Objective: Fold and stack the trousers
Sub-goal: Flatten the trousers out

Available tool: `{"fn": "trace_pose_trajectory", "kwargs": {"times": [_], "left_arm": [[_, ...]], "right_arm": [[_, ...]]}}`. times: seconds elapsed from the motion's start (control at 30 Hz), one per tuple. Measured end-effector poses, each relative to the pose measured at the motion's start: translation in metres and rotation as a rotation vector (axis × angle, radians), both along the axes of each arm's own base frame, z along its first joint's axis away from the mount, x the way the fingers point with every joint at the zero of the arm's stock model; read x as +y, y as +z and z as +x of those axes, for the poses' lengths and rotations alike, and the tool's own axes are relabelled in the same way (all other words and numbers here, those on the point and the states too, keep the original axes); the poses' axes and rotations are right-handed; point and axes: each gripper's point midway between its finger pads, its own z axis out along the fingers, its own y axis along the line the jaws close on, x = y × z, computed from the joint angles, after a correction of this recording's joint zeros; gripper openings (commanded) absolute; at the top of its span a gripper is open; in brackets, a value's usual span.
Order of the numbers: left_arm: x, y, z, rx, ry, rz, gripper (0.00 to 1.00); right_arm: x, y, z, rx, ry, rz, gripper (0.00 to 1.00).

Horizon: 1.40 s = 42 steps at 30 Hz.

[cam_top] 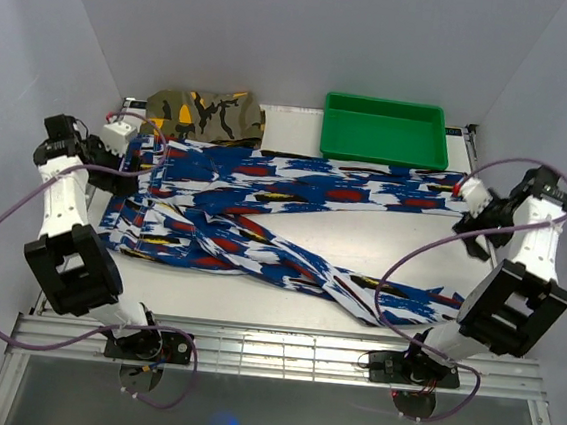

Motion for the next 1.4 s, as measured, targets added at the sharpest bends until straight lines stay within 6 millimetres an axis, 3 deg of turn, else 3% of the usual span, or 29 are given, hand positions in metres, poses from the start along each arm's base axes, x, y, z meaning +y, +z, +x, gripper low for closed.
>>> {"fn": "trace_pose_trajectory", "kwargs": {"times": [0.03,0.13,0.2,0.3,0.47,0.67,0.8,0.93,1.03,1.07,1.1,1.13,1.27,1.4], "left_arm": [[-0.002,-0.003,-0.01,0.001,-0.003,-0.004,0.97],[-0.018,-0.038,-0.049,0.121,-0.016,-0.08,0.97],[-0.025,-0.064,-0.068,0.214,-0.013,-0.132,0.97],[-0.031,-0.079,-0.083,0.279,-0.006,-0.171,0.97],[-0.034,-0.079,-0.083,0.279,-0.005,-0.189,0.97],[-0.036,-0.088,-0.083,0.311,0.002,-0.216,0.97],[-0.036,-0.09,-0.083,0.318,0.004,-0.222,0.97],[-0.036,-0.094,-0.084,0.319,0.004,-0.222,0.96],[-0.037,-0.1,-0.089,0.335,0.007,-0.219,0.96],[-0.037,-0.102,-0.09,0.337,0.006,-0.215,0.96],[-0.036,-0.104,-0.091,0.339,0.006,-0.211,0.95],[-0.035,-0.106,-0.091,0.339,0.006,-0.205,0.95],[-0.031,-0.109,-0.09,0.334,0.005,-0.179,0.91],[-0.024,-0.118,-0.09,0.331,-0.006,-0.134,0.89]], "right_arm": [[0.01,-0.012,-0.015,0.025,0.035,0.01,0.95],[0.053,-0.06,-0.097,0.231,0.151,0.101,0.93],[0.07,-0.072,-0.126,0.291,0.215,0.126,0.91],[0.089,-0.078,-0.147,0.265,0.337,0.091,0.85],[0.113,-0.092,-0.172,0.275,0.522,0.06,0.78],[0.116,-0.107,-0.193,0.318,0.642,0.027,0.83],[0.116,-0.118,-0.183,0.254,0.705,-0.043,0.8],[0.114,-0.141,-0.184,0.247,0.732,-0.092,0.62],[0.113,-0.142,-0.173,0.228,0.714,-0.11,0.42],[0.113,-0.141,-0.169,0.227,0.702,-0.104,0.15],[0.113,-0.138,-0.164,0.234,0.676,-0.093,0.08],[0.113,-0.137,-0.162,0.232,0.677,-0.091,0.08],[0.117,-0.109,-0.137,0.192,0.622,-0.061,0.08],[0.129,-0.053,-0.1,0.114,0.589,0.015,0.08]]}}
